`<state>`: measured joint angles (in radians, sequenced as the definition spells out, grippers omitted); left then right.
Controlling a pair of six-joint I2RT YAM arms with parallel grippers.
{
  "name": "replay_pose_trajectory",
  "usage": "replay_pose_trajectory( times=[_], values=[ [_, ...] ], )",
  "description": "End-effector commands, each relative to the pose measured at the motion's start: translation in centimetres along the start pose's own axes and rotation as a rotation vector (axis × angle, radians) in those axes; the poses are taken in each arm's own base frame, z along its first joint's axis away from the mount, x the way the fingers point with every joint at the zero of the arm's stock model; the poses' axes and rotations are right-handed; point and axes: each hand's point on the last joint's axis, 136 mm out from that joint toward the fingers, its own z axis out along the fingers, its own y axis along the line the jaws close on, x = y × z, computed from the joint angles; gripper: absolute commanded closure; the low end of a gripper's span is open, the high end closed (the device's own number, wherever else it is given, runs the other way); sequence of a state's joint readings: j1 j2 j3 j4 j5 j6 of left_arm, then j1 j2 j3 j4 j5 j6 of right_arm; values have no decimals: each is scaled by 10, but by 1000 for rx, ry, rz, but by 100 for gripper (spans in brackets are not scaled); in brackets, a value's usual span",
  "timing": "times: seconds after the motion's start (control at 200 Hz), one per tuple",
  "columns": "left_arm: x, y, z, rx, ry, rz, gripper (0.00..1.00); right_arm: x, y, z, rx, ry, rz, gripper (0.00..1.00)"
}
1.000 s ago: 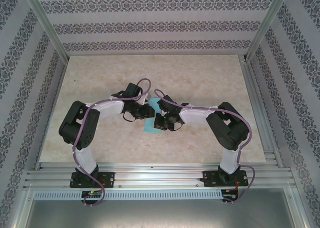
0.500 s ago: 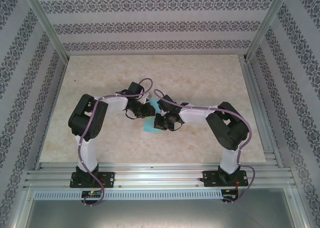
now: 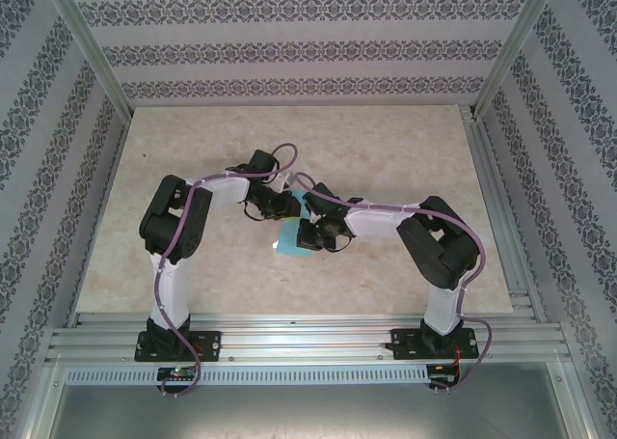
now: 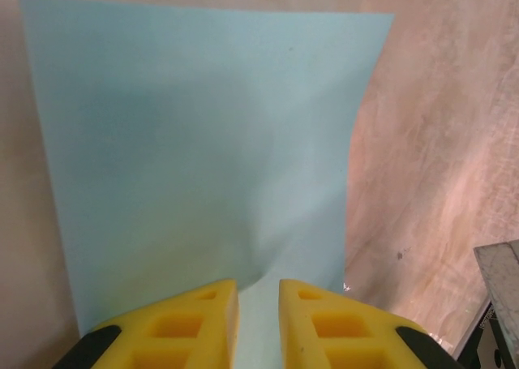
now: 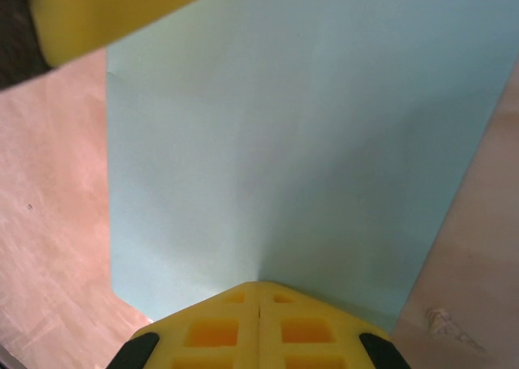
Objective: Fold a paper plane with a square sheet of paper (fold left side to right side)
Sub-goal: First fold the square sheet of paper in half at the center of the table.
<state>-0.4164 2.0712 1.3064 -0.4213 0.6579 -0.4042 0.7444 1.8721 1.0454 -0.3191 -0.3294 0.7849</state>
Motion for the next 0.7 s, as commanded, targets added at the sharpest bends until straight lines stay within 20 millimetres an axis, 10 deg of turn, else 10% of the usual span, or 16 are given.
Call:
replay_pose_trajectory(
  times=[0.0,0.694],
  values=[
    [-32,28,-10,-87,-87,45,79,46,-61,17,232,143,34,95],
    [-69,41,-9,-100,-128,41,77,50,-62,19,242,159,25,95]
  ],
)
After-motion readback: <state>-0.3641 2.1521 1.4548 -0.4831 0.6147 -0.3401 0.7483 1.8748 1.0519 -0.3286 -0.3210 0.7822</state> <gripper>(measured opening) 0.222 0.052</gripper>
